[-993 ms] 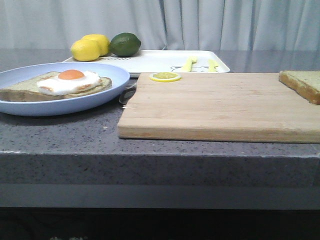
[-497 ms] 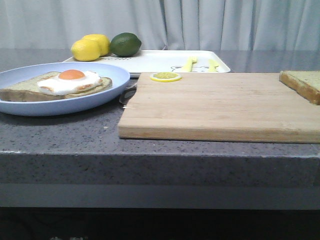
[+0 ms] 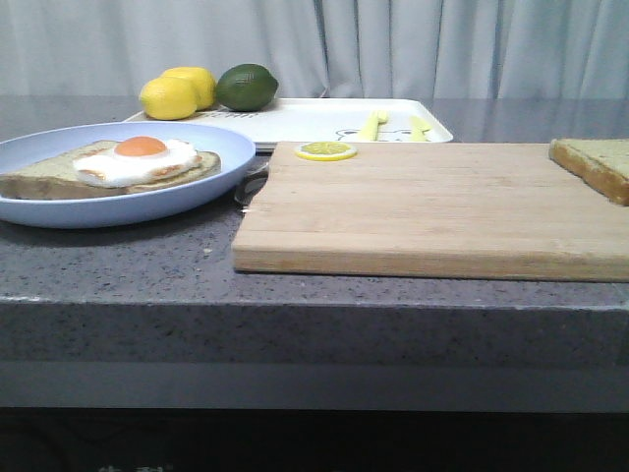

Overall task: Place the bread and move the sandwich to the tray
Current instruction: 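Grasp the bread slice on the cutting board with the right gripper and lift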

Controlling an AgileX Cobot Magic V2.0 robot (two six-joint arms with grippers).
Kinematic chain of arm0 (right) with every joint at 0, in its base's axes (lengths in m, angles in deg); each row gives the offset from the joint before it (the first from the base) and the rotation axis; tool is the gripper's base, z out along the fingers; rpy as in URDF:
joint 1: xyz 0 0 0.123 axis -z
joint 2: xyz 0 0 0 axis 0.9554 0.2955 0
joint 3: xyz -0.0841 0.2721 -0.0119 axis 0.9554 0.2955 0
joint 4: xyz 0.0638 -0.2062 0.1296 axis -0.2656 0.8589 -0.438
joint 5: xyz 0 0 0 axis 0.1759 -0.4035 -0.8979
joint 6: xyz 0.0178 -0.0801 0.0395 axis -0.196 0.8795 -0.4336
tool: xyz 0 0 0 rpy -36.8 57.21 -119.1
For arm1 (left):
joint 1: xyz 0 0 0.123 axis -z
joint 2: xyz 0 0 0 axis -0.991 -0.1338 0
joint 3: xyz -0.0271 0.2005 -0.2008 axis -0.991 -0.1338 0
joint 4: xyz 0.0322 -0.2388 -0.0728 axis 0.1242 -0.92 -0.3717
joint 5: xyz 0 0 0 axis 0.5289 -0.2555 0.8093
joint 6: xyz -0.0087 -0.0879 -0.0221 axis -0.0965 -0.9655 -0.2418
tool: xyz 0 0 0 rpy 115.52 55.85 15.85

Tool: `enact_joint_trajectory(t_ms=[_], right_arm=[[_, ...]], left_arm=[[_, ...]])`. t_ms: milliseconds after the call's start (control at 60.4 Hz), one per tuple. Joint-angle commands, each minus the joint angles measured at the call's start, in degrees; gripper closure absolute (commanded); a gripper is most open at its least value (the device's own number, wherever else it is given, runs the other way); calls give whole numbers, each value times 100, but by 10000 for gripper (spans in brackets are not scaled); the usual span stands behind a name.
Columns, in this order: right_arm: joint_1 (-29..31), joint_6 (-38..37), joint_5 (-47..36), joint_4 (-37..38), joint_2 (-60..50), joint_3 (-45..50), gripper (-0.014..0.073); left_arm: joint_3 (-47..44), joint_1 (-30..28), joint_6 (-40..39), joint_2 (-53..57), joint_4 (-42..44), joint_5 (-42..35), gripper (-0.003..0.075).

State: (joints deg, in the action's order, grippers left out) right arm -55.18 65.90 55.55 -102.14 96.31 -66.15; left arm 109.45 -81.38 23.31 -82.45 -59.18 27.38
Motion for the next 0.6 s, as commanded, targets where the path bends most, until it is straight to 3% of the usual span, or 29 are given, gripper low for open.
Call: enact_joint_trajectory(t_ms=[0,331,579], right_arm=[[305,524,416,-640,232,-450,-22],[447,1796,1005,-932,982,-919,-22],[386,1972,1280,-1207,1379,-919,-22]], left_arm=[[214,-17,-45,-55,5,-522,134],[214,-17,-45,-55,5,-522,134],[214,-17,-45,-55,5,-522,134]])
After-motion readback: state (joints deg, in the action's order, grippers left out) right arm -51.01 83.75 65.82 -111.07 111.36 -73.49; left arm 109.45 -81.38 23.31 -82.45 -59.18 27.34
